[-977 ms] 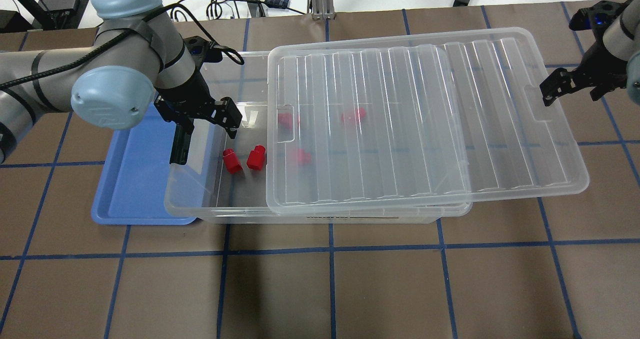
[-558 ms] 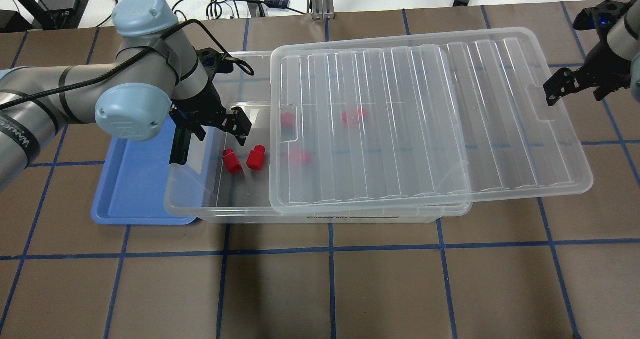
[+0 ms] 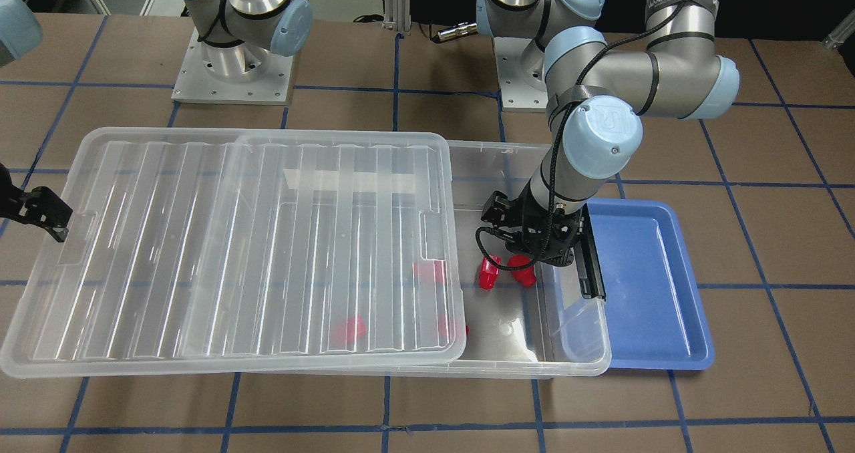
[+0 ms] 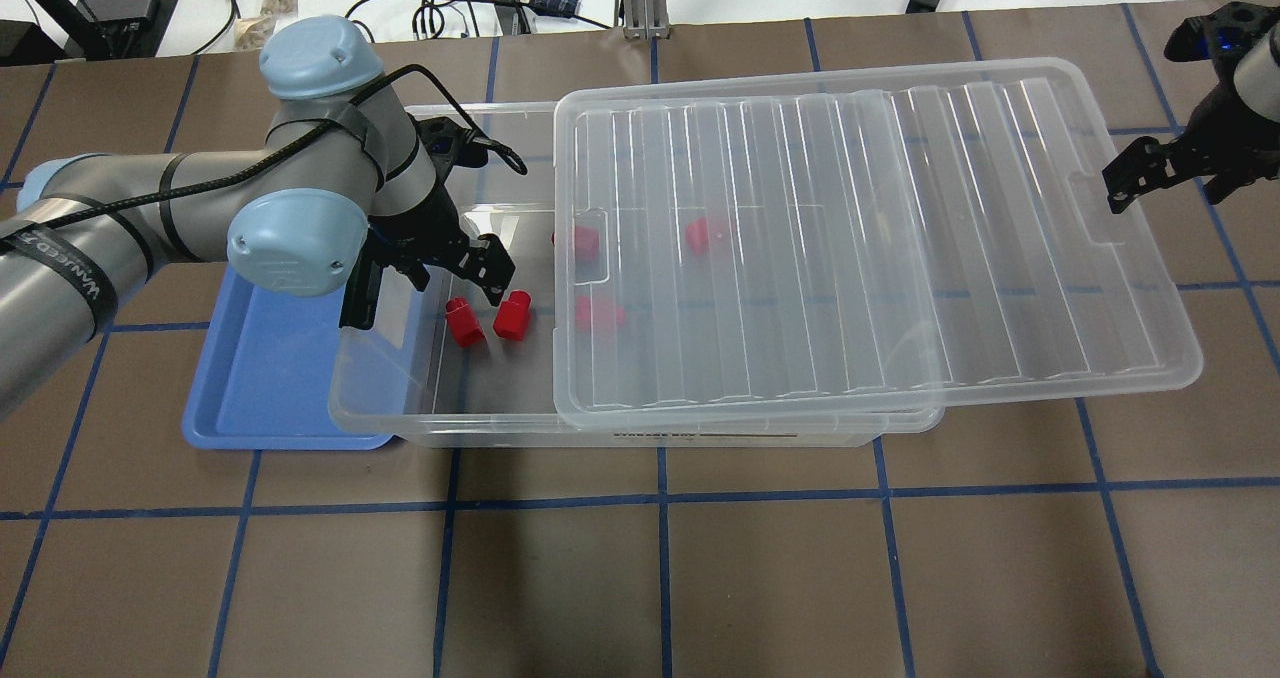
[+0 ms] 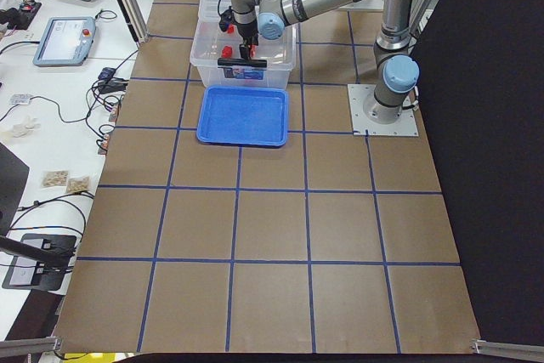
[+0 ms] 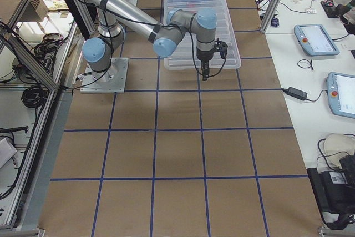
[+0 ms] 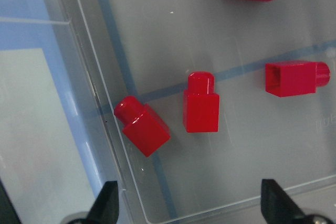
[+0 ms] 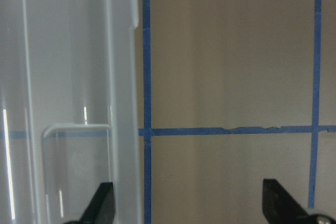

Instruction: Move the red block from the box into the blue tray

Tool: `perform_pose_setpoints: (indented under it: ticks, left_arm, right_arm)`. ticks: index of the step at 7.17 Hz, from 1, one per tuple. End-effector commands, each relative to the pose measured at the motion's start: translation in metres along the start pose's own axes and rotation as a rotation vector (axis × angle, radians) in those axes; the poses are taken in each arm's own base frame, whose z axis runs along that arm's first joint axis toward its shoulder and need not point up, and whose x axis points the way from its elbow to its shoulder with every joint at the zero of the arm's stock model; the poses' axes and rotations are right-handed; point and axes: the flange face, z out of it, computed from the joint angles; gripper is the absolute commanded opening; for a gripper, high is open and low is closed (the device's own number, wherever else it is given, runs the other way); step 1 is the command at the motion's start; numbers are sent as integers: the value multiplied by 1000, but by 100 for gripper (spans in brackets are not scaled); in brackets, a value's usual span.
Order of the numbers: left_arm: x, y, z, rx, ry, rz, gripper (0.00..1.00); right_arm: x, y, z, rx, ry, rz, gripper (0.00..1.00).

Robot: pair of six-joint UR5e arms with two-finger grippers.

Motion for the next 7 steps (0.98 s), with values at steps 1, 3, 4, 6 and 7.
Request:
perform_pose_setpoints:
  ticks: [1, 3, 4, 6, 7]
  left_arm:
    - [-4, -8, 16, 6, -1, 24, 94]
    - [-1, -14, 26, 16, 38, 26, 94]
    - [-2, -14, 27, 14, 43, 24, 94]
    - [-1, -12, 41, -1, 47, 26, 94]
    - [-1, -12, 48, -1, 47, 26, 94]
  right_arm:
    - [9, 2, 0, 0, 1, 14, 100]
    - [9, 3, 0, -2, 2, 7, 100]
    - [9, 4, -4, 2, 4, 7, 100]
    - [11, 1, -12, 11, 9, 9, 100]
    - [13, -4, -24, 23, 15, 8, 100]
